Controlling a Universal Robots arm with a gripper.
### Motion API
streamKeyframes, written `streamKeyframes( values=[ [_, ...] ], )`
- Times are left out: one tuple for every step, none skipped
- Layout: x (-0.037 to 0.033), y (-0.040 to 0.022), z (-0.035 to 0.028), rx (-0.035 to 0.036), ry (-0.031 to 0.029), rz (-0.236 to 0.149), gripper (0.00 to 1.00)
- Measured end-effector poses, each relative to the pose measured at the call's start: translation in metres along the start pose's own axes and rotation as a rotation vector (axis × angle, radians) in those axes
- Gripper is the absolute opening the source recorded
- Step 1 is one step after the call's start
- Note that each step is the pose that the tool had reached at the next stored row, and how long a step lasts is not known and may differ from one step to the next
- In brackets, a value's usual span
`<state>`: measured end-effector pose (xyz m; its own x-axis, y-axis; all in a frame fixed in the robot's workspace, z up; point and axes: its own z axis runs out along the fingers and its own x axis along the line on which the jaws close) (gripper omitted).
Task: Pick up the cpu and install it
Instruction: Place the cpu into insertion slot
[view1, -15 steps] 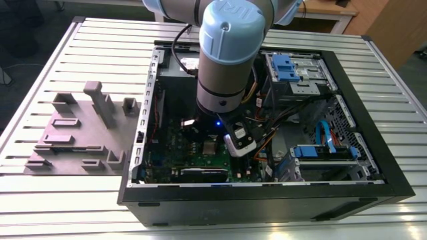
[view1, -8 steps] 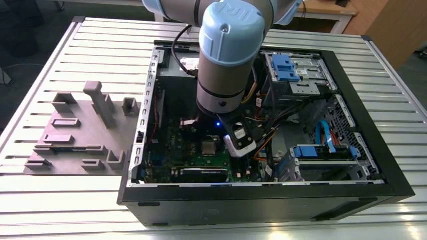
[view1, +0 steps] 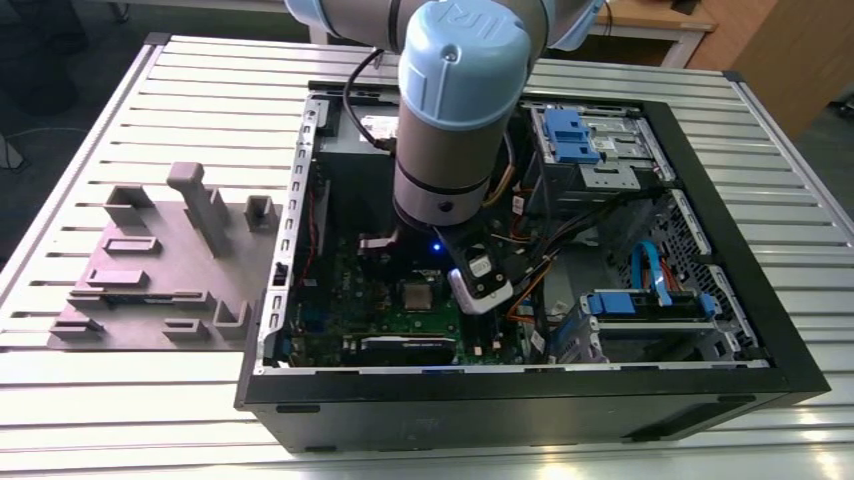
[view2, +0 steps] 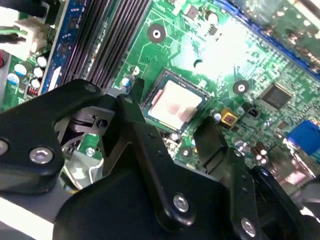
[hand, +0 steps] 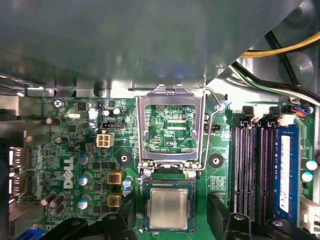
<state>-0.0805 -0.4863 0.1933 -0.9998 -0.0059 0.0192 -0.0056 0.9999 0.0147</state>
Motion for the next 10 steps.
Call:
streamKeyframes(
  values=[
    [0.0000,0.0000,-0.0024,0.0000,-0.0001,0.000,0.67],
    [0.0001,0.0001,-0.0044,0.0000,-0.0001,0.000,0.67],
    [0.0001,0.0001,-0.0064,0.0000,-0.0001,0.000,0.67],
    [0.0001,0.0001,-0.0084,-0.0001,-0.0002,0.000,0.67],
    [0.0001,0.0002,-0.0105,0.0000,-0.0001,0.000,0.67],
    [0.0002,0.0002,-0.0128,0.0001,-0.0001,0.000,0.67],
    [0.0002,0.0002,-0.0150,0.0000,-0.0001,0.000,0.67],
    [0.0002,0.0003,-0.0163,0.0001,-0.0001,0.000,0.67],
    [0.0002,0.0003,-0.0162,-0.0002,-0.0002,0.000,0.67],
    [0.0002,0.0003,-0.0162,-0.0002,-0.0002,0.000,0.67]
  ],
)
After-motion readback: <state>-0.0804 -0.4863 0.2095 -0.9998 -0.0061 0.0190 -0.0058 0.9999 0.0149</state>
